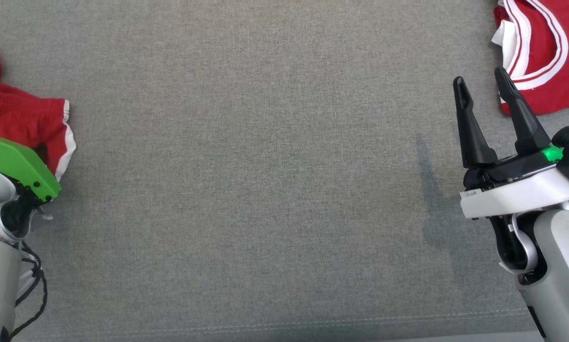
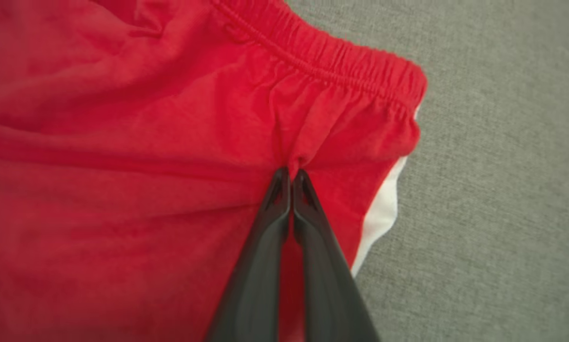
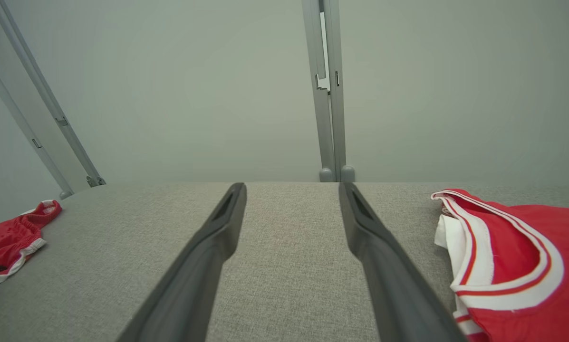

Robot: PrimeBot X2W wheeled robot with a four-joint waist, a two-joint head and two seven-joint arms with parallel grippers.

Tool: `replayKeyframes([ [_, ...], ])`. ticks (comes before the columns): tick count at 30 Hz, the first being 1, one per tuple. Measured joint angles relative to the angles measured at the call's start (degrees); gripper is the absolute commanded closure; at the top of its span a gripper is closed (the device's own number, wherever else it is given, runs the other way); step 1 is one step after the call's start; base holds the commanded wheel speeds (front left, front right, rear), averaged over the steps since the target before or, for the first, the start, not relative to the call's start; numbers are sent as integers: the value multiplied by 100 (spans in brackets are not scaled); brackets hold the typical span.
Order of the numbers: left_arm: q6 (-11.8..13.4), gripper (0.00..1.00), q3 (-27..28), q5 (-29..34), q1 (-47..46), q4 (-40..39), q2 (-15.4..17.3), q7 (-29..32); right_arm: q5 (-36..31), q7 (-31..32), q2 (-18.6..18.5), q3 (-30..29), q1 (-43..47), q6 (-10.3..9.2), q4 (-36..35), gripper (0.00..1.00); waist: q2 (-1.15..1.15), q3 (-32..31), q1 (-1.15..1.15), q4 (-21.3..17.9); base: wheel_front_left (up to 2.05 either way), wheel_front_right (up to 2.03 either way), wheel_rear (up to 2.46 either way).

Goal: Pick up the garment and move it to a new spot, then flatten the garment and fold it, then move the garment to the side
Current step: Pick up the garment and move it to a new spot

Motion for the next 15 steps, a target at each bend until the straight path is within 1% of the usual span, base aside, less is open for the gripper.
replayKeyframes([
  [4,-210,100,-142,83,1,-12,-153,-219,1,-27,87,1,-2,27,114,0,0,-167,0,1,0,0,0],
  [10,-495,100,-364,358,-2,-165,-167,-546,11,-76,148,2,-1,54,326,0,0,-510,0,0,0,0,0],
  [15,-727,100,-558,455,-2,-339,-244,-759,56,-86,258,18,35,98,465,0,0,-851,0,-33,0,0,0],
])
